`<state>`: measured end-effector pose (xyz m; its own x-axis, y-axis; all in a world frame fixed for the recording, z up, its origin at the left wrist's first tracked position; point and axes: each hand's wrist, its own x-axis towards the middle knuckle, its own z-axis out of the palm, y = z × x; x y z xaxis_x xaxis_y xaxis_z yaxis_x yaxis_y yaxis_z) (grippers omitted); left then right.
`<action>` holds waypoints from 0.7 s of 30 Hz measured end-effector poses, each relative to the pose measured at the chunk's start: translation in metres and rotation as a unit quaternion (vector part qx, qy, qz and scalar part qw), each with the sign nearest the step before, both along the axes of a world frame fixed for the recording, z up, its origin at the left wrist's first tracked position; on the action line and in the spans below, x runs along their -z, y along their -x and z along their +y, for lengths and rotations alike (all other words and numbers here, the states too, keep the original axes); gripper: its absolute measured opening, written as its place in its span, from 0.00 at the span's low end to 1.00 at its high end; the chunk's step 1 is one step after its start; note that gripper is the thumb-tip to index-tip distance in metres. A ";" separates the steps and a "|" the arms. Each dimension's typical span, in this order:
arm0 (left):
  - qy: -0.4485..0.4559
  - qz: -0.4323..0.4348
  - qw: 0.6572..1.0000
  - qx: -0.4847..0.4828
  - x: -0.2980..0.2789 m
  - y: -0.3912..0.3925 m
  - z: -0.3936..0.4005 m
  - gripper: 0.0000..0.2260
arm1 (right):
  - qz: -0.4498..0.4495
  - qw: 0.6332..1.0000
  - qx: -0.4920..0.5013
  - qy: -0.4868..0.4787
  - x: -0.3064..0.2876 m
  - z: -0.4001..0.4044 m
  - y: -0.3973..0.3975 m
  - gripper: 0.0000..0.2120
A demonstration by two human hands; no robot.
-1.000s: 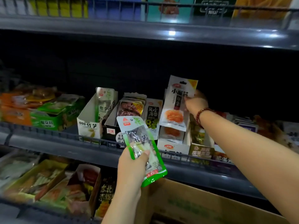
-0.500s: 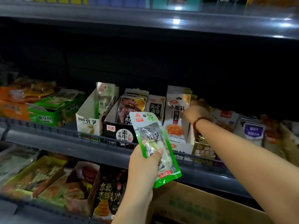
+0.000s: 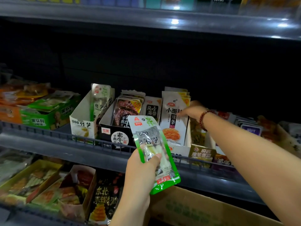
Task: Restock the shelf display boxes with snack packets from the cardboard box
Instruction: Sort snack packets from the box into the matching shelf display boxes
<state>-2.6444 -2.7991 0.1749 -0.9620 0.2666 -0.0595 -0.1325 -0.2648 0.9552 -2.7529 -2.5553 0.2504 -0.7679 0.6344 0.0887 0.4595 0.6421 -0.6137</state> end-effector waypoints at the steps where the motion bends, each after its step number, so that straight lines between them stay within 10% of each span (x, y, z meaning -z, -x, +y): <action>1: 0.000 -0.003 1.000 -0.001 0.000 0.000 0.000 0.07 | -0.011 1.000 0.003 -0.012 -0.002 0.000 -0.001 0.21; 10: 0.012 -0.001 1.000 0.001 0.001 0.000 0.001 0.07 | 0.069 0.996 0.008 0.057 -0.007 -0.004 -0.003 0.09; 14: 0.013 -0.002 1.000 0.011 0.000 -0.001 0.002 0.07 | 0.093 0.989 -0.036 0.113 -0.010 -0.006 -0.009 0.31; 21: 0.019 0.002 1.000 0.013 0.001 0.000 0.001 0.07 | 0.147 0.985 -0.002 0.095 -0.007 0.000 -0.012 0.40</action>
<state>-2.6447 -2.7982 0.1737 -0.9550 0.2894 -0.0652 -0.1342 -0.2257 0.9649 -2.7414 -2.5553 0.2574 -0.7296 0.6579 0.1866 0.2421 0.5037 -0.8293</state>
